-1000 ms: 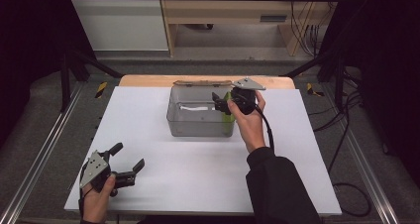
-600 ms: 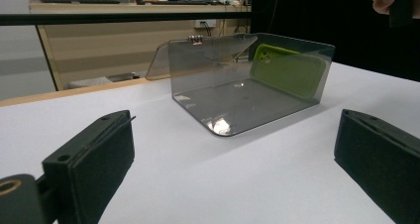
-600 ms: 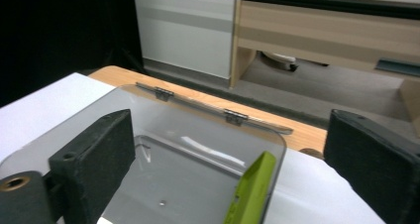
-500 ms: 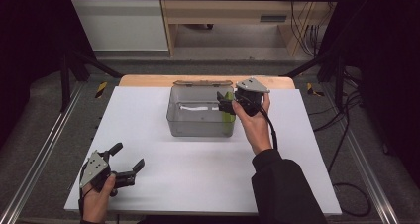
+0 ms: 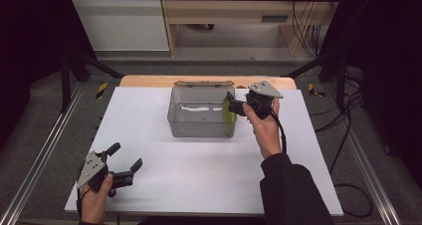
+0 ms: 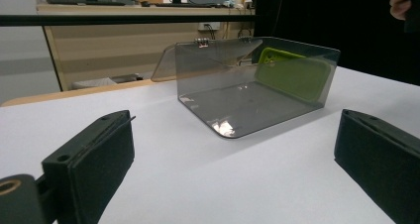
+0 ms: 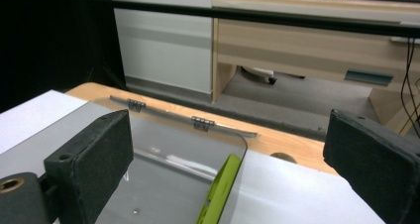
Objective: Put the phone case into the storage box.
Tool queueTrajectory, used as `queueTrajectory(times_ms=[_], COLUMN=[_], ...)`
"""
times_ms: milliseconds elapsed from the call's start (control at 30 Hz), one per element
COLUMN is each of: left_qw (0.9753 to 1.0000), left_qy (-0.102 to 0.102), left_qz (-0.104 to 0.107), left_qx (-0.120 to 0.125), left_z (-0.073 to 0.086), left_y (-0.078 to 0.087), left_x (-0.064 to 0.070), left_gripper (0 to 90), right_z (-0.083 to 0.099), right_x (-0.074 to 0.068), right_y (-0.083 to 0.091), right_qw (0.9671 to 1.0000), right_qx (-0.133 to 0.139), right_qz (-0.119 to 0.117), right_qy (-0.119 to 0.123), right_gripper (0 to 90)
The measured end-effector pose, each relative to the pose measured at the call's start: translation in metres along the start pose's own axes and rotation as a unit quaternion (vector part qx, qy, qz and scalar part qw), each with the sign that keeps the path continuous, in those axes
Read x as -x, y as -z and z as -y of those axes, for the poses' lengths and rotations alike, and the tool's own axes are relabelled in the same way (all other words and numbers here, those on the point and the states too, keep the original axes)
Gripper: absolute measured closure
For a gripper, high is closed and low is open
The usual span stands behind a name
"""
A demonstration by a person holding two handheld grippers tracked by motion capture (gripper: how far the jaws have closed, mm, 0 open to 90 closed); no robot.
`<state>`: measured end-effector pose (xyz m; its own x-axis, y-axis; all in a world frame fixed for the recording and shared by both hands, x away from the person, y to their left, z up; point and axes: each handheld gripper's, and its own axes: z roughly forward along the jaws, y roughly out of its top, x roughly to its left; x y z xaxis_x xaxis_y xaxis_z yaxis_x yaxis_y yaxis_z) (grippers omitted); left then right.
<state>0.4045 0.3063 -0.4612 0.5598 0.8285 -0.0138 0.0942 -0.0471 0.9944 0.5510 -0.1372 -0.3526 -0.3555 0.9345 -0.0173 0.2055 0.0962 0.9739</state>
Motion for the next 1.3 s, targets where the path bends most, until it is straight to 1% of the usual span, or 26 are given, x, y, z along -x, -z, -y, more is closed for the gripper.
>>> queueTrajectory(times_ms=[267,400,433,567,700,833,1000,1167,1300], left_qw=[0.9999,0.9998,0.9998,0.9998,0.9998,0.9997,0.9999,0.9999,0.9998], left_qy=[0.005,0.012,0.009,0.012,0.01,0.012,0.006,0.007,0.008], left_qz=[-0.01,-0.015,-0.016,-0.016,-0.017,-0.018,-0.013,-0.014,-0.017], left_qx=[0.004,0.008,0.006,0.009,0.007,0.007,0.004,0.002,0.003], left_z=[0.0,0.0,0.0,0.0,0.0,0.0,0.0,0.001,0.001], left_y=[0.003,0.005,0.006,0.005,0.005,0.005,0.004,0.004,0.003], left_x=[-0.006,-0.009,-0.01,-0.01,-0.01,-0.01,-0.008,-0.007,-0.006], left_gripper=[1.8,1.8,1.8,1.9,1.8,1.8,1.8,1.7,1.7], right_z=[0.004,0.009,0.011,0.016,0.021,0.026,0.033,0.042,0.049], right_x=[0.015,0.022,0.024,0.029,0.034,0.04,0.048,0.055,0.058], right_y=[0.015,0.021,0.024,0.029,0.036,0.045,0.057,0.068,0.076], right_qw=[0.9999,0.9999,0.9999,0.9999,1.0,1.0,0.9999,0.9999,0.9999], right_qx=[0.013,0.012,0.011,0.009,0.006,0.005,0.004,0.003,0.003], right_qz=[0.0,0.003,0.005,0.003,0.004,0.005,0.013,0.013,0.012], right_qy=[-0.008,-0.011,-0.012,-0.012,-0.005,-0.006,-0.008,-0.009,-0.008], right_gripper=[5.4,5.6,5.5,5.2,5.0,5.7,6.0,5.5,5.3])
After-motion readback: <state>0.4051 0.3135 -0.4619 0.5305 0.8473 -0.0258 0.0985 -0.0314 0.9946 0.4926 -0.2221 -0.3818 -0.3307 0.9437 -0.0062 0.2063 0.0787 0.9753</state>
